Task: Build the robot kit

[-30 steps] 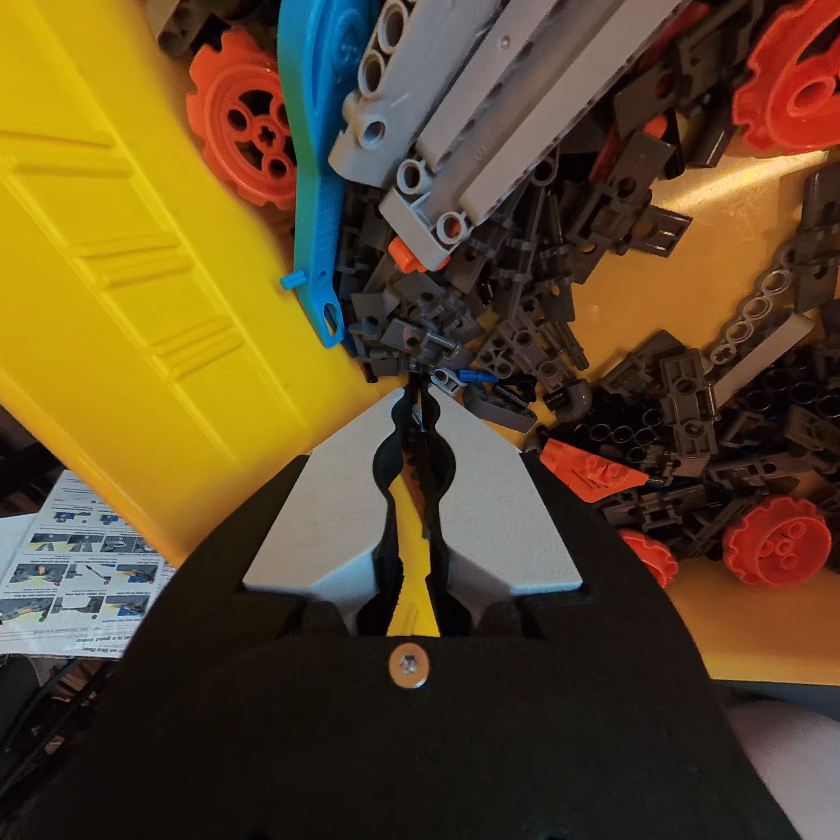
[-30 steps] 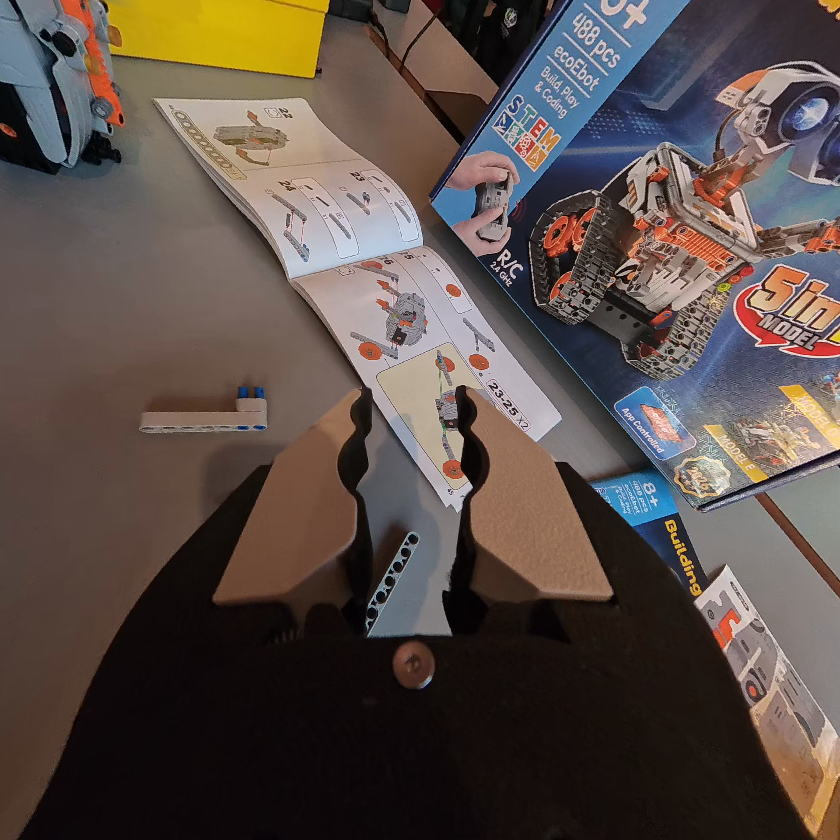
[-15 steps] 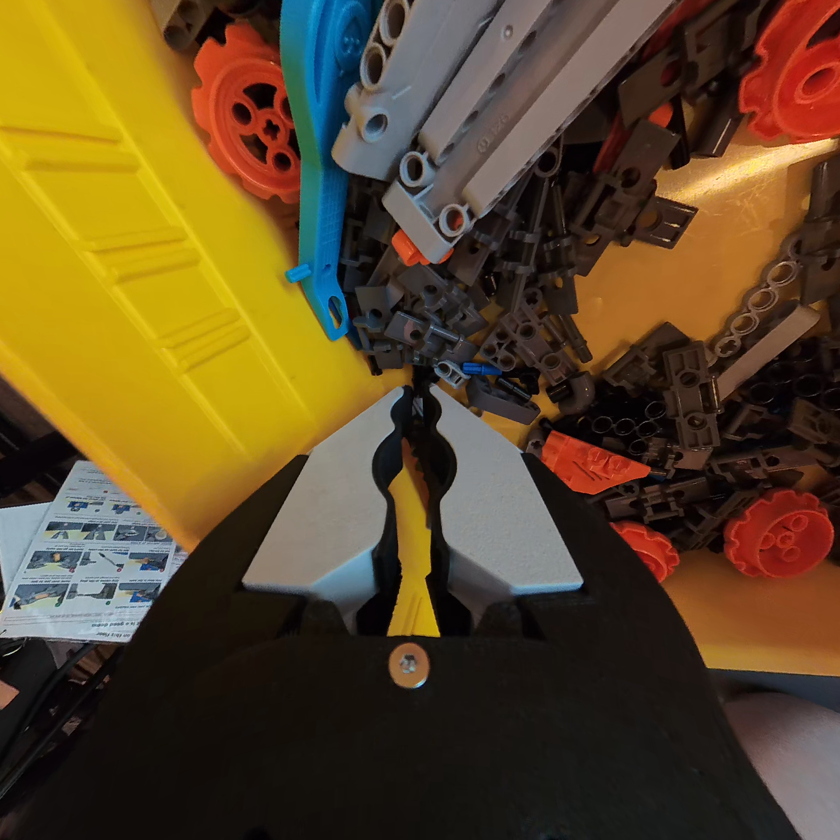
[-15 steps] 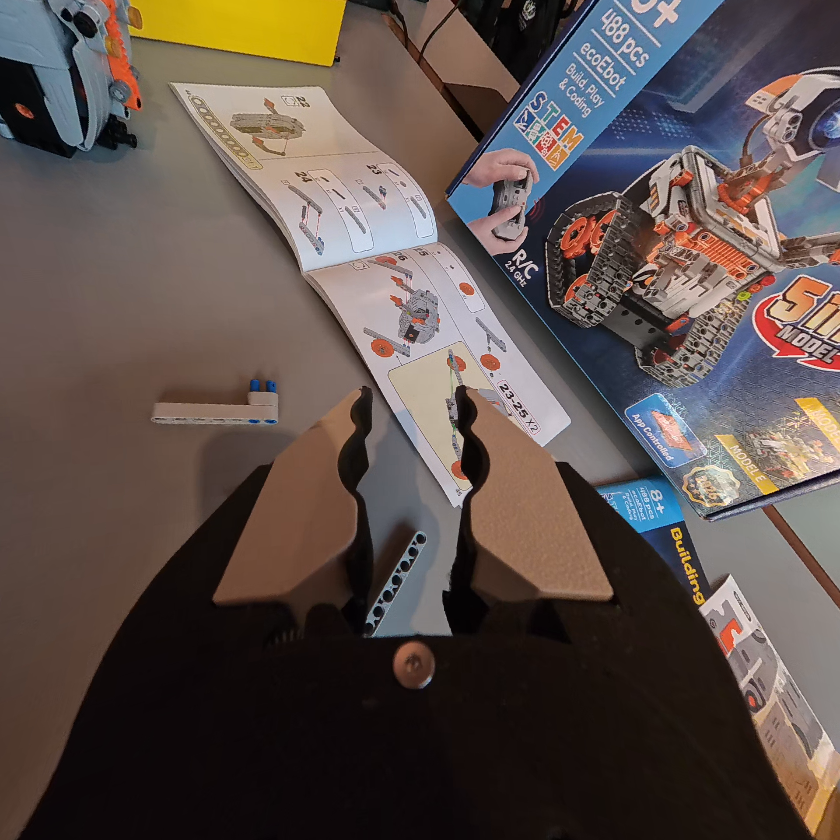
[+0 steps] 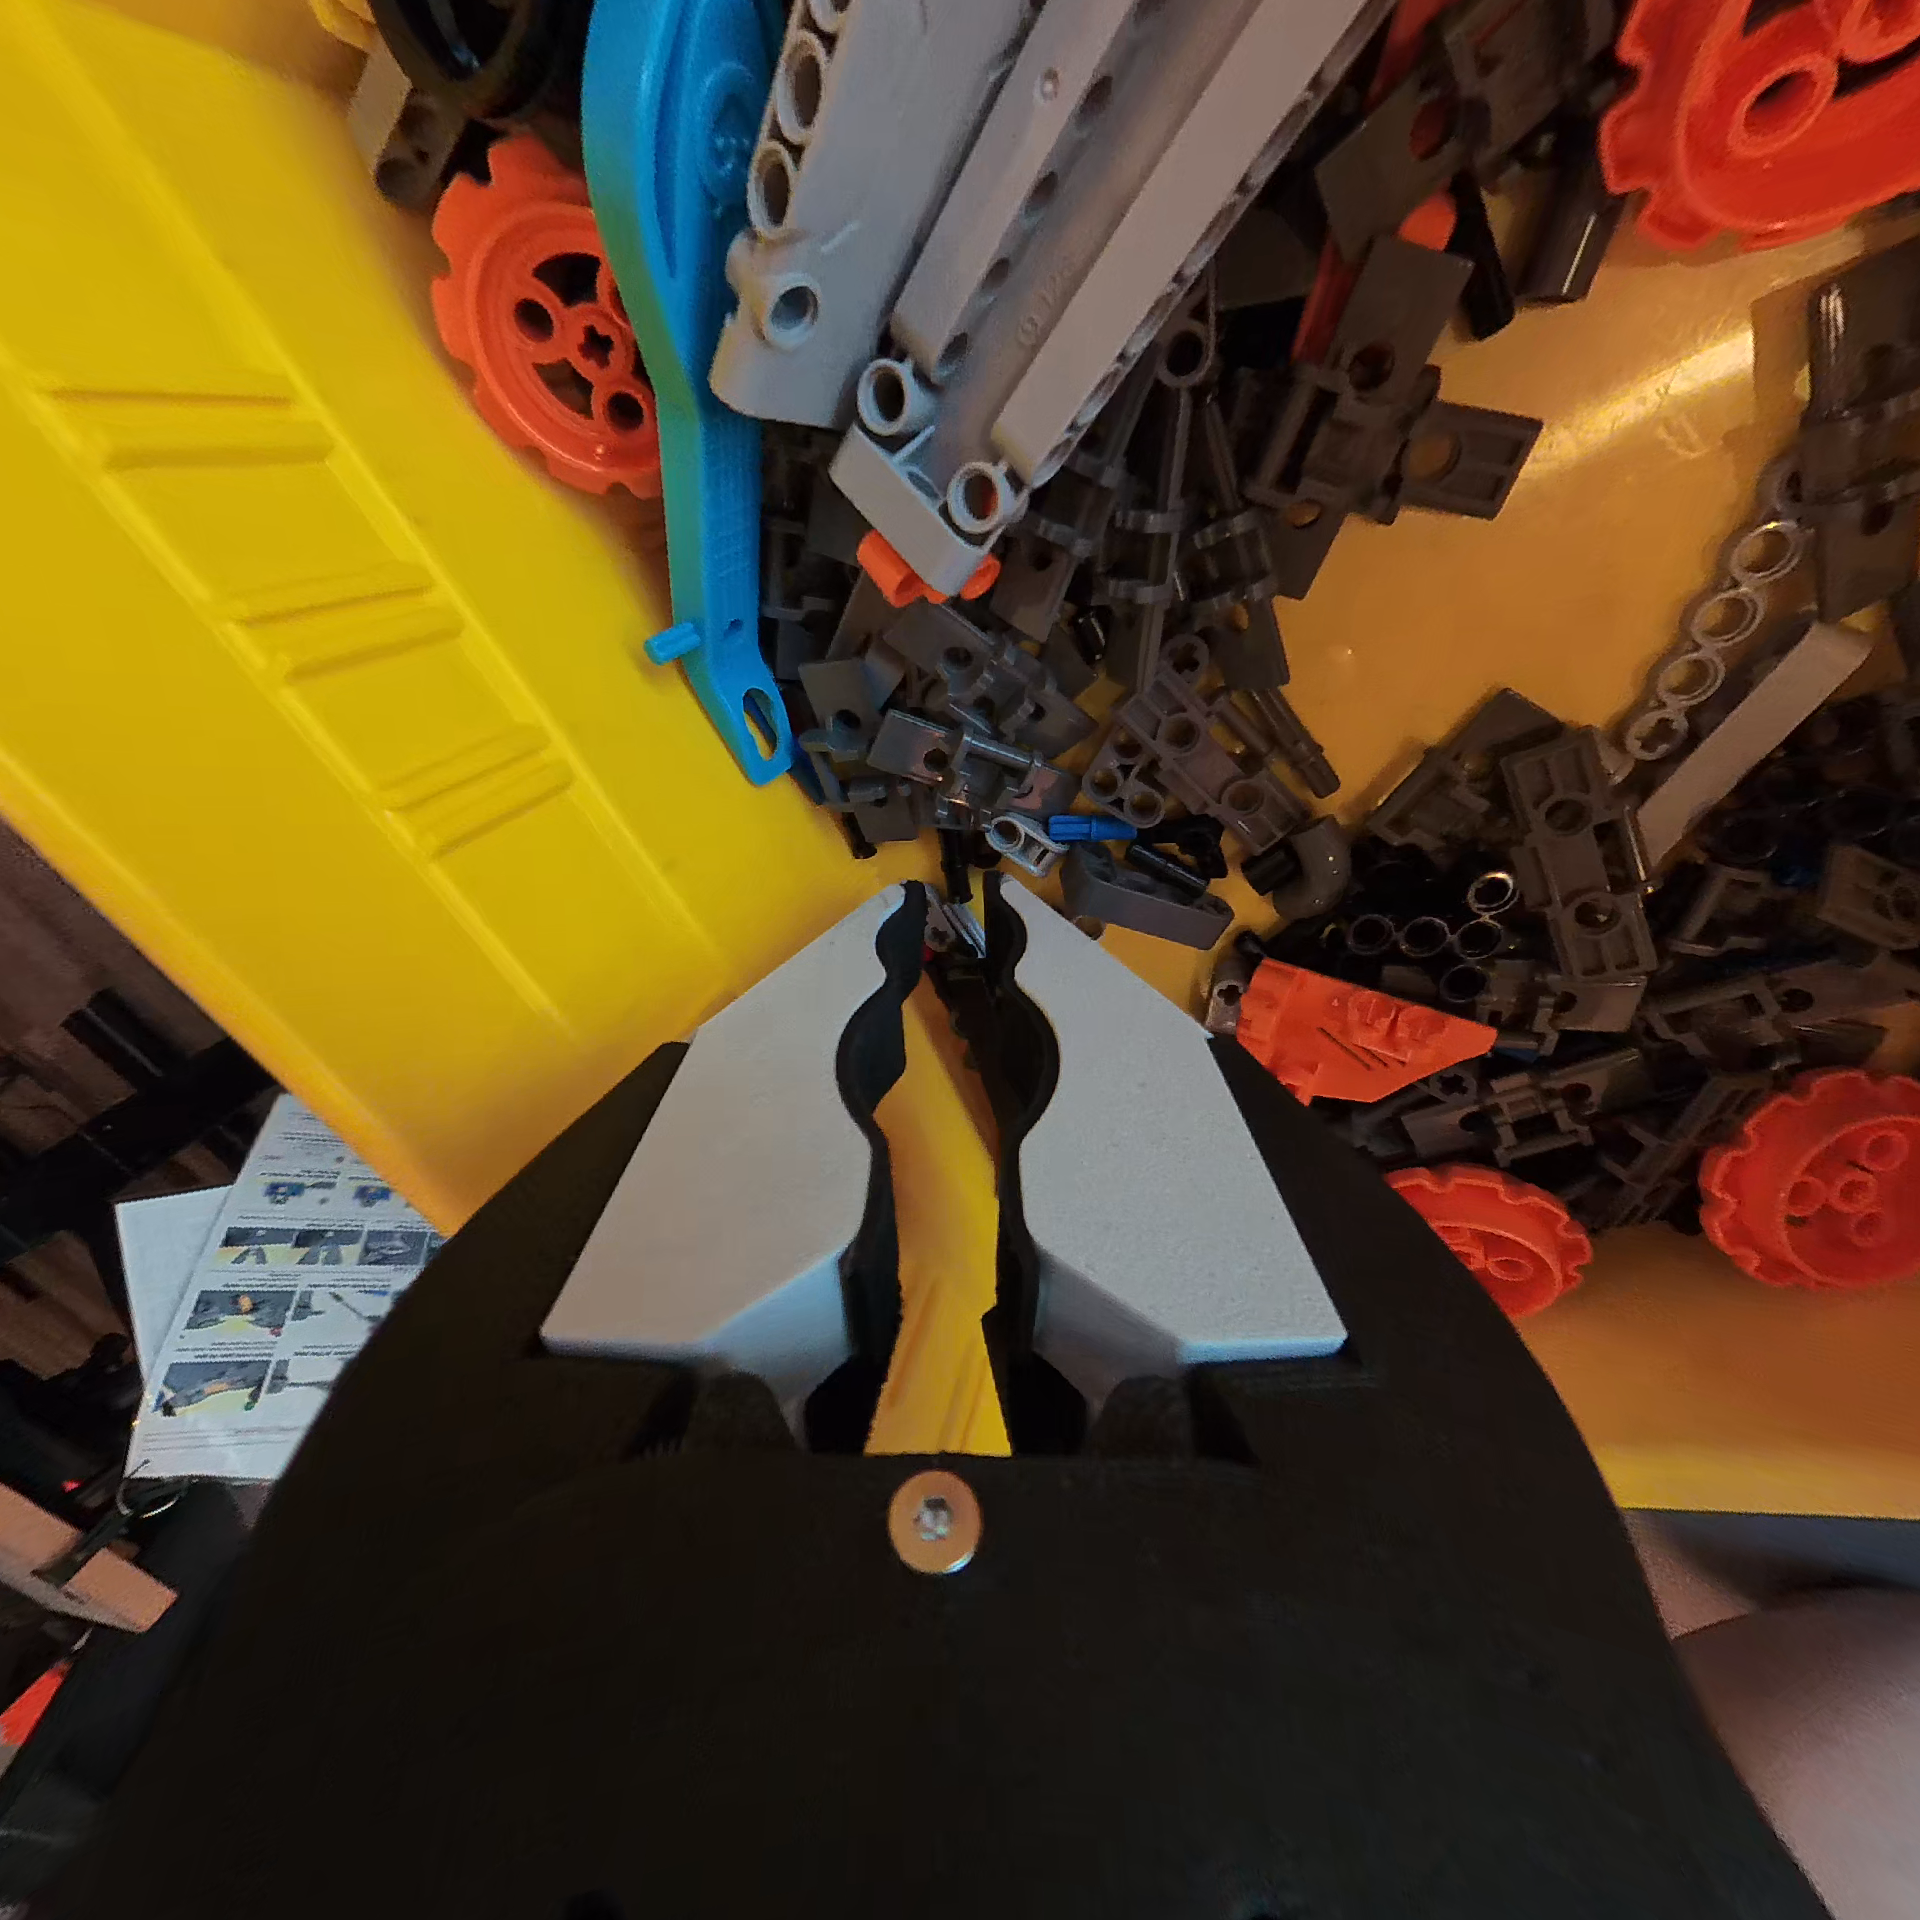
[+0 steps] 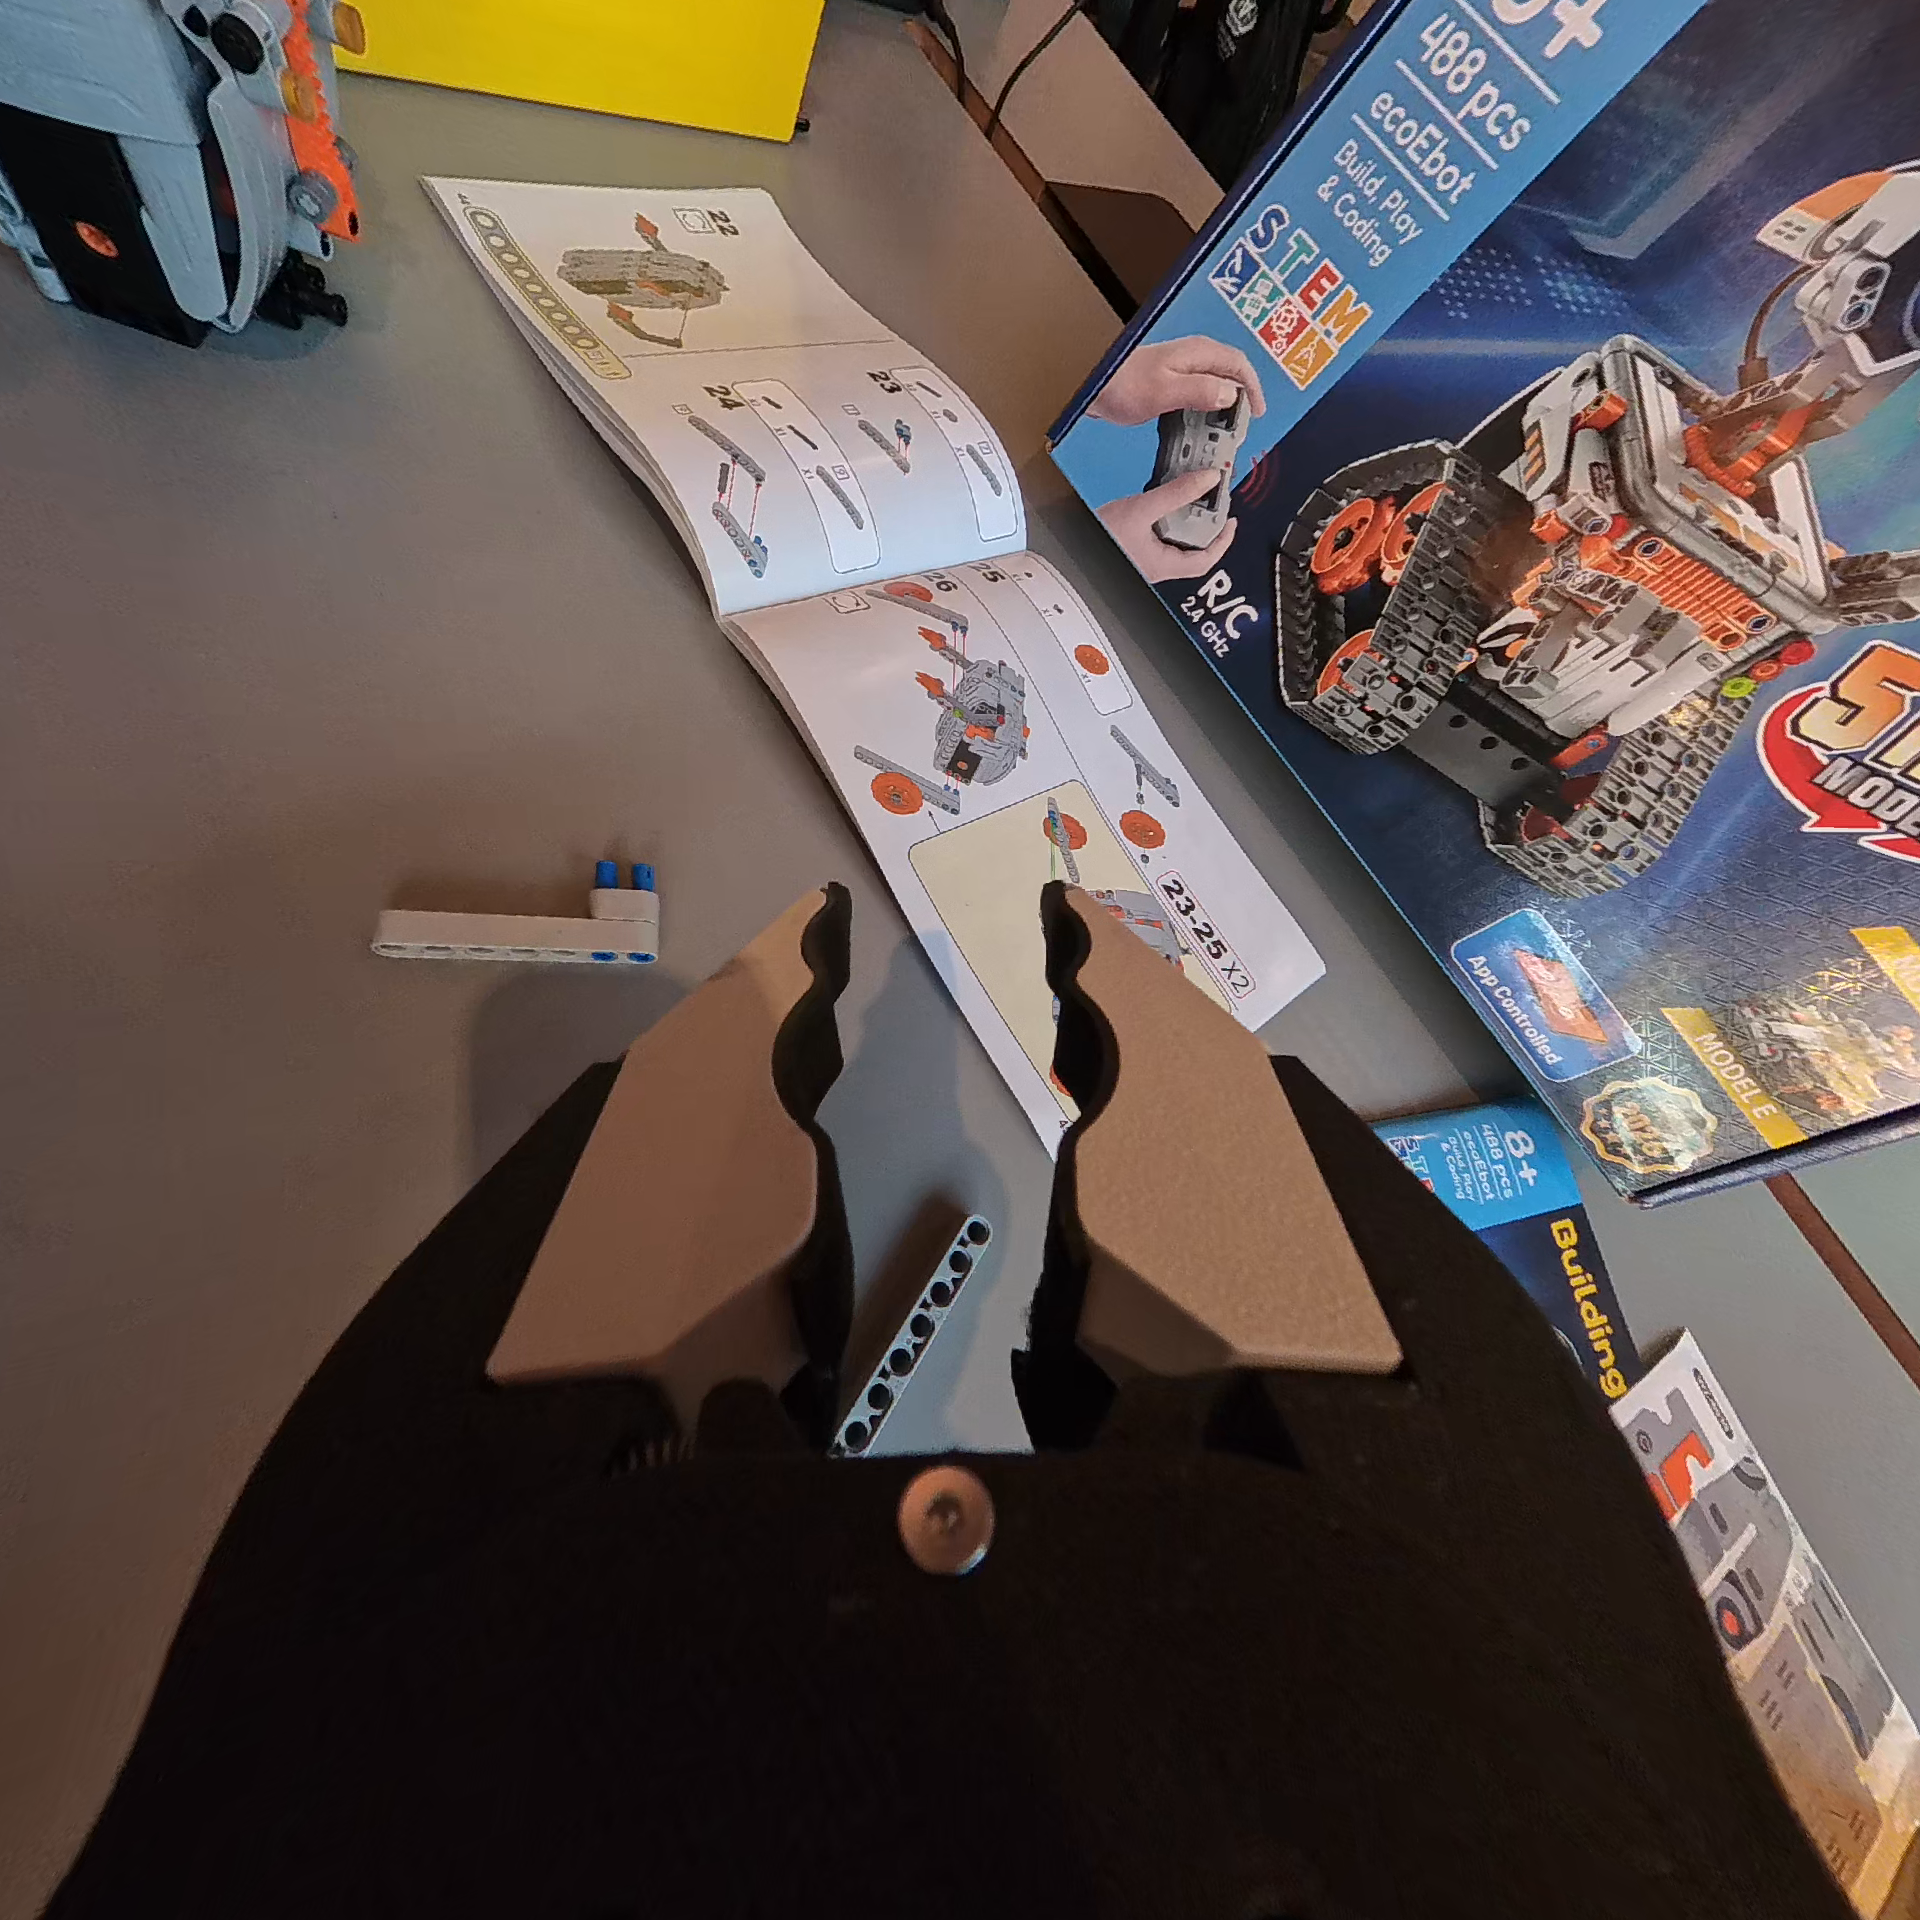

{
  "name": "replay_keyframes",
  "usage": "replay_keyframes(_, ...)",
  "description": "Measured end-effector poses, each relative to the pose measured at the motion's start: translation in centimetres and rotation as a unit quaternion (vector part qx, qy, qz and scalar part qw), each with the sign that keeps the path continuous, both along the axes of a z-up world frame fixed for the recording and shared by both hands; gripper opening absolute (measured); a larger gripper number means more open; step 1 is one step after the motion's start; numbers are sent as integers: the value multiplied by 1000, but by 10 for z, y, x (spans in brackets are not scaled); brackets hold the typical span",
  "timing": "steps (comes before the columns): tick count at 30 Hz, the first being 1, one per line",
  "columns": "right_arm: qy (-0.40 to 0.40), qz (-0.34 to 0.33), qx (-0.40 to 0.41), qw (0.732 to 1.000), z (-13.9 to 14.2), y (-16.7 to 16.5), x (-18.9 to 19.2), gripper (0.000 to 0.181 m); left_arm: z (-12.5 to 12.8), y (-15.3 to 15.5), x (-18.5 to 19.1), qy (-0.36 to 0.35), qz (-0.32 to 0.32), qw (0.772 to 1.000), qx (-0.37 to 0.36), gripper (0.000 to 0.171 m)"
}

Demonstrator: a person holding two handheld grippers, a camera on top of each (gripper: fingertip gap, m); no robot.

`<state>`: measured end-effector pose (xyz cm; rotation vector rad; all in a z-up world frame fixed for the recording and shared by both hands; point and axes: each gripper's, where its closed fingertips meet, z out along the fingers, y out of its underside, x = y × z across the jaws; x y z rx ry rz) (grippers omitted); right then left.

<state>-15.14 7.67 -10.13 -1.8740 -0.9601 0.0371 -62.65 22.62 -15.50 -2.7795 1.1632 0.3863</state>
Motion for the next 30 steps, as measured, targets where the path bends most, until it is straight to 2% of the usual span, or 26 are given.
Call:
replay_keyframes(10,-2,8,2,1000,2,-3,-3,36,-6,2,-4,44,-19,999,-6,9)
replay_keyframes(30,-7,22,1,1000,2,-7,-9,36,-11,4,-2,7,6,1000,-3,6)
